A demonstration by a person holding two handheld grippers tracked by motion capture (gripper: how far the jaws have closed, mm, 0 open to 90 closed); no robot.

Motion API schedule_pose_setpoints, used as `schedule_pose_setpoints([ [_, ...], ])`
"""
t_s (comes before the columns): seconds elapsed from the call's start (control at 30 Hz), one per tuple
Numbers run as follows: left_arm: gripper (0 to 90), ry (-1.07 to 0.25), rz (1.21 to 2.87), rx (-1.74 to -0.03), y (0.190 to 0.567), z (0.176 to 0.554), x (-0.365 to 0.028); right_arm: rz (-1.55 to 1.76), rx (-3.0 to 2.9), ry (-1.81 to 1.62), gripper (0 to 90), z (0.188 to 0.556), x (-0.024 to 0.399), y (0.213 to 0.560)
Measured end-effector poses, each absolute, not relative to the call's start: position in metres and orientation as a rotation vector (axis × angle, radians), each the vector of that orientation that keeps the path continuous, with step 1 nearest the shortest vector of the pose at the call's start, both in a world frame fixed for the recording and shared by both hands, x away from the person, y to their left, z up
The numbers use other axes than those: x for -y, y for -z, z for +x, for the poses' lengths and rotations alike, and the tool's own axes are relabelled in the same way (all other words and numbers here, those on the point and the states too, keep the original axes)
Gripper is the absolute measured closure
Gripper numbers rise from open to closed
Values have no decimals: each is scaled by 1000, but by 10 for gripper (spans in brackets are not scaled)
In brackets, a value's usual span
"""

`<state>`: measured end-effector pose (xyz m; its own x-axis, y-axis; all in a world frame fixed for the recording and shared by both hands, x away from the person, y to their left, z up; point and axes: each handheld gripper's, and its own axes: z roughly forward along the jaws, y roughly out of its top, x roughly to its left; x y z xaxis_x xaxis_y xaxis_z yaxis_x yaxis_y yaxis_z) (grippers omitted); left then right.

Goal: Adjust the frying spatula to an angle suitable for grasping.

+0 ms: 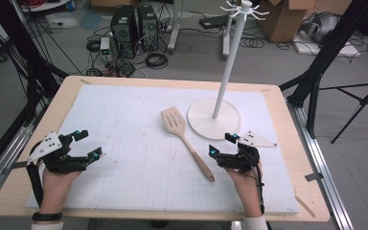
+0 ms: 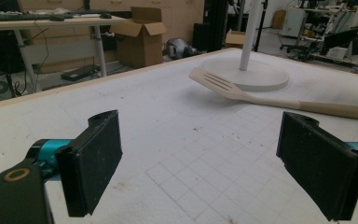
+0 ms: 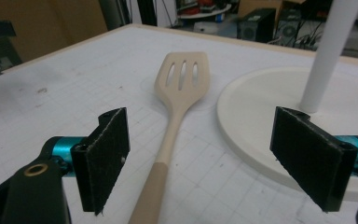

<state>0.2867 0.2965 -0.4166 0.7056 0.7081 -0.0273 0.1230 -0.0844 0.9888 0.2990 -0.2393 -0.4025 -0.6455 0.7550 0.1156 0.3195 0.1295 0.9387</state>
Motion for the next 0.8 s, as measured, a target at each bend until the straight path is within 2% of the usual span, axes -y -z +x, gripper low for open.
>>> schedule_pose_setpoints([
  [0.37, 144, -558, 1611, -692, 416, 286, -296, 1052, -2143, -1441, 247, 309, 205, 407],
  [0.8, 144, -555, 1610, -690, 416, 286, -296, 1117, -2293, -1288, 384, 324, 177, 422],
])
